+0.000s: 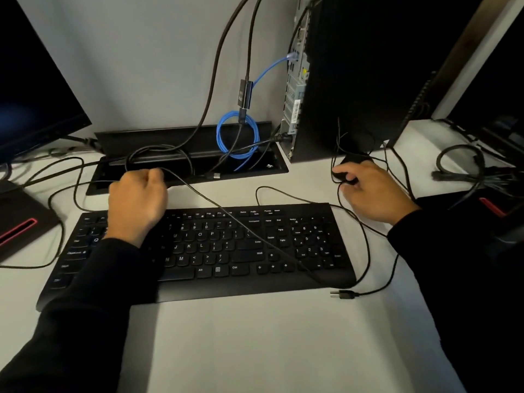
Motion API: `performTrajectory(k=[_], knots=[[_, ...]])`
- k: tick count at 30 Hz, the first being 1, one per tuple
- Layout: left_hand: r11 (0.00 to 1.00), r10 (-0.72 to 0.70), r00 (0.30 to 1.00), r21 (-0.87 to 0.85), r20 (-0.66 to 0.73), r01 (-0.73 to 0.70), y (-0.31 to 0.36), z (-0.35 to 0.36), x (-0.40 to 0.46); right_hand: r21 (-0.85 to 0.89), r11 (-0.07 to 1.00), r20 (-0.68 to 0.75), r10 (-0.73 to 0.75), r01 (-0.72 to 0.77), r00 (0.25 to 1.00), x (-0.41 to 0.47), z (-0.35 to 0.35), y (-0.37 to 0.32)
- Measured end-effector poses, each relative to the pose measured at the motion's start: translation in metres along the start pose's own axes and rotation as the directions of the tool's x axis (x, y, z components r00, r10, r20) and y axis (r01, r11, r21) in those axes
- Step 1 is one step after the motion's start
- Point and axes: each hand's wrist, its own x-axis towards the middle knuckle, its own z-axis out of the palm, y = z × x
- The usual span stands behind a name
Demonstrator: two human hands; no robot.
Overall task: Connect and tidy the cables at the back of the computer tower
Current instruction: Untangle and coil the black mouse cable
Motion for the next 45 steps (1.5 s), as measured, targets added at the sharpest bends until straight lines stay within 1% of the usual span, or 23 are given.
performTrajectory(k=[3, 4, 7, 9, 12, 14, 16, 17, 18, 20, 23, 25, 26, 27, 30, 32, 34, 36, 38, 39, 41, 43, 45], knots=[[0.999, 0.038, 0.999, 0.012, -0.002, -0.038, 0.0, 0.001, -0.002, 0.02, 0.999, -0.097, 0.037, -0.035, 0.995, 0.0, -0.008, 0.006], [0.999, 0.049, 0.999, 0.012, -0.001, -0.049, 0.0, 0.001, -0.003, 0.017, 0.999, -0.085, 0.04, -0.038, 0.996, 0.0, -0.011, 0.008], [0.996, 0.082, 0.996, 0.037, 0.028, -0.083, -0.001, 0.001, -0.007, 0.052, 0.997, 0.015, 0.053, -0.054, 0.998, -0.006, -0.013, 0.005], [0.993, 0.098, 0.993, 0.063, 0.072, -0.102, -0.001, 0.001, -0.009, 0.06, 0.995, 0.06, 0.081, -0.085, 0.995, -0.007, -0.01, 0.0], [0.983, 0.144, 0.971, 0.085, 0.19, -0.163, 0.004, -0.003, -0.013, 0.031, 0.995, 0.056, 0.094, -0.096, 0.994, -0.005, -0.006, -0.004], [0.962, 0.193, 0.919, 0.12, 0.344, -0.247, 0.011, -0.009, -0.014, 0.044, 0.992, 0.059, 0.116, -0.119, 0.991, -0.005, -0.007, -0.006], [0.906, 0.227, 0.827, 0.201, 0.514, -0.373, 0.019, -0.013, -0.016, 0.068, 0.991, 0.05, 0.11, -0.113, 0.993, -0.006, -0.015, -0.011], [0.875, 0.248, 0.793, 0.221, 0.557, -0.43, 0.026, -0.017, -0.018, 0.104, 0.99, 0.039, 0.093, -0.096, 0.995, -0.007, -0.022, -0.016], [0.852, 0.305, 0.774, 0.206, 0.554, -0.482, 0.034, -0.019, -0.019, 0.147, 0.987, 0.025, 0.069, -0.072, 0.997, -0.008, -0.031, -0.021], [0.834, 0.454, 0.744, 0.058, 0.49, -0.548, 0.061, -0.015, -0.03, 0.18, 0.983, -0.046, -0.018, 0.026, 0.999, -0.01, -0.05, -0.032], [0.805, 0.581, 0.681, -0.195, 0.446, -0.56, 0.117, 0.018, -0.061, 0.154, 0.966, -0.196, -0.178, 0.209, 0.964, -0.015, -0.07, -0.046], [0.762, 0.639, 0.629, -0.254, 0.442, -0.596, 0.147, 0.052, -0.076, 0.214, 0.935, -0.233, -0.234, 0.284, 0.944, -0.017, -0.075, -0.05], [0.742, 0.662, 0.615, -0.262, 0.428, -0.616, 0.158, 0.069, -0.078, 0.248, 0.919, -0.251, -0.245, 0.307, 0.937, -0.018, -0.076, -0.05], [0.729, 0.682, 0.62, -0.283, 0.389, -0.624, 0.168, 0.084, -0.078, 0.267, 0.908, -0.274, -0.251, 0.325, 0.928, -0.019, -0.078, -0.05], [0.743, 0.663, 0.719, -0.3, 0.21, -0.598, 0.19, 0.108, -0.071, 0.316, 0.878, -0.331, -0.253, 0.359, 0.909, -0.018, -0.08, -0.042], [0.773, 0.622, 0.756, -0.317, 0.204, -0.55, 0.196, 0.113, -0.062, 0.366, 0.867, -0.353, -0.209, 0.34, 0.912, -0.013, -0.077, -0.035], [0.773, 0.626, 0.754, -0.293, 0.2, -0.563, 0.195, 0.108, -0.053, 0.351, 0.893, -0.374, -0.143, 0.283, 0.916, -0.008, -0.073, -0.025], [0.741, 0.663, 0.736, -0.265, 0.138, -0.617, 0.19, 0.1, -0.043, 0.263, 0.937, -0.377, -0.12, 0.23, 0.918, -0.005, -0.069, -0.017], [0.716, 0.68, 0.725, -0.307, 0.107, -0.627, 0.183, 0.089, -0.036, 0.196, 0.964, -0.381, -0.094, 0.18, 0.92, -0.002, -0.064, -0.009], [0.714, 0.678, 0.722, -0.358, 0.137, -0.602, 0.181, 0.085, -0.034, 0.191, 0.968, -0.388, -0.079, 0.164, 0.918, -0.001, -0.061, -0.006], [0.739, 0.646, 0.705, -0.472, 0.295, -0.48, 0.18, 0.079, -0.033, 0.193, 0.968, -0.42, -0.066, 0.161, 0.905, 0.001, -0.055, -0.004], [0.803, 0.554, 0.692, -0.516, 0.463, -0.298, 0.182, 0.075, -0.035, 0.188, 0.961, -0.501, -0.084, 0.203, 0.861, 0.001, -0.053, -0.011], [0.814, 0.471, 0.673, -0.575, 0.57, -0.082, 0.186, 0.069, -0.038, 0.173, 0.945, -0.594, -0.125, 0.279, 0.794, -0.001, -0.056, -0.025]])
